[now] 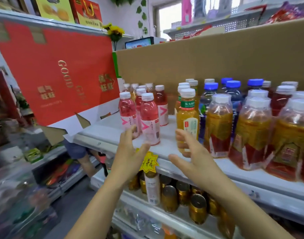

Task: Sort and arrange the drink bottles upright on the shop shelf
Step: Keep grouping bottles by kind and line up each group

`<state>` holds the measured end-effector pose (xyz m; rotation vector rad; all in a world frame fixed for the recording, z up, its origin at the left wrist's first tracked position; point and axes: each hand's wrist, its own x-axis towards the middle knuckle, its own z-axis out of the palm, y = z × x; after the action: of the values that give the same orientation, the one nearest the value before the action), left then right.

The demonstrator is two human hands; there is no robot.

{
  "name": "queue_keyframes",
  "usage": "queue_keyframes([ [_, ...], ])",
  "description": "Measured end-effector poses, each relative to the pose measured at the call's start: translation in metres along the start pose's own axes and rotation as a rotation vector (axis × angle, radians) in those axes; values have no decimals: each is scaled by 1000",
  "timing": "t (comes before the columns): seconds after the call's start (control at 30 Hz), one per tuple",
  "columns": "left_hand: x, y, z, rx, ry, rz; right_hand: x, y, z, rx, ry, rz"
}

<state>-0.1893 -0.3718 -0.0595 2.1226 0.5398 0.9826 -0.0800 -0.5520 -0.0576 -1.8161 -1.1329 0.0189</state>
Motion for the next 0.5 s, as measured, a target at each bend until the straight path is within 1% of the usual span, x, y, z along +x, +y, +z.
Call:
queue_keyframes([
  [0.13,69,-30,-9,-95,70,-71,68,2,39,134,-26,22],
  [0.23,112,-49,-7,-192,94,-144,112,8,63,232,19,30],
  [0.3,131,-65,-3,-245,68,-168,134,15,74,298,64,43],
  [0.4,149,-86,6,-257,36,-164,155,25,87,323,96,81],
  [0.5,158,-95,13,-248,62,-144,163,32,93,303,132,89],
])
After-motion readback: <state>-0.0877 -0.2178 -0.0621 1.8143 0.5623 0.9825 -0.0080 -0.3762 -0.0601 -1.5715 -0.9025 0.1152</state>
